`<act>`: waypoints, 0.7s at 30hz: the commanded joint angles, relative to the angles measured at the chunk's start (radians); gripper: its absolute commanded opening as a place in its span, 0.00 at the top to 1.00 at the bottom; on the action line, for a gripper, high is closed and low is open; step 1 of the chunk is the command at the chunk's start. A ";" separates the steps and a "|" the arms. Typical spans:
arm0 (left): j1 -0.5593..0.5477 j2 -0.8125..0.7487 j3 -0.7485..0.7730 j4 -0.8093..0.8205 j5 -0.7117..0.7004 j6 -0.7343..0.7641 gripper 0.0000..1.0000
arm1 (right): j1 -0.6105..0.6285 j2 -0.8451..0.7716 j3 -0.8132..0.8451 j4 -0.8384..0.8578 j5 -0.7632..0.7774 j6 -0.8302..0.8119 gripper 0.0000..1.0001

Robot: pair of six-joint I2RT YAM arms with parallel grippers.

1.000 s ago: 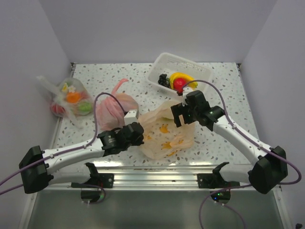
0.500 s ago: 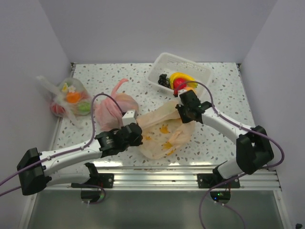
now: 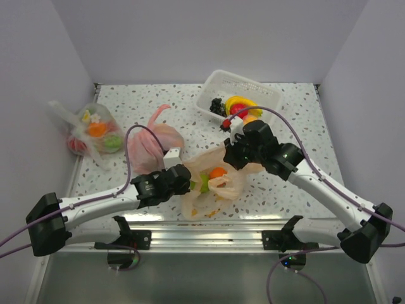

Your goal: Untie the knot of the plastic bag and take out the fruit

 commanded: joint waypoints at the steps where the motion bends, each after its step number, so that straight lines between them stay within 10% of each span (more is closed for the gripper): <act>1: -0.006 -0.019 -0.005 0.033 -0.040 -0.028 0.98 | -0.013 -0.004 -0.114 0.021 0.054 0.051 1.00; 7: -0.007 -0.071 -0.025 -0.003 -0.061 -0.049 0.99 | -0.109 0.062 -0.263 0.153 0.126 0.134 0.84; 16: -0.007 -0.094 -0.018 -0.021 -0.061 -0.048 0.99 | -0.156 -0.009 -0.207 0.052 0.189 0.142 0.10; 21: -0.006 -0.077 0.009 -0.018 -0.049 -0.034 0.99 | -0.137 -0.163 -0.108 -0.008 0.131 0.153 0.01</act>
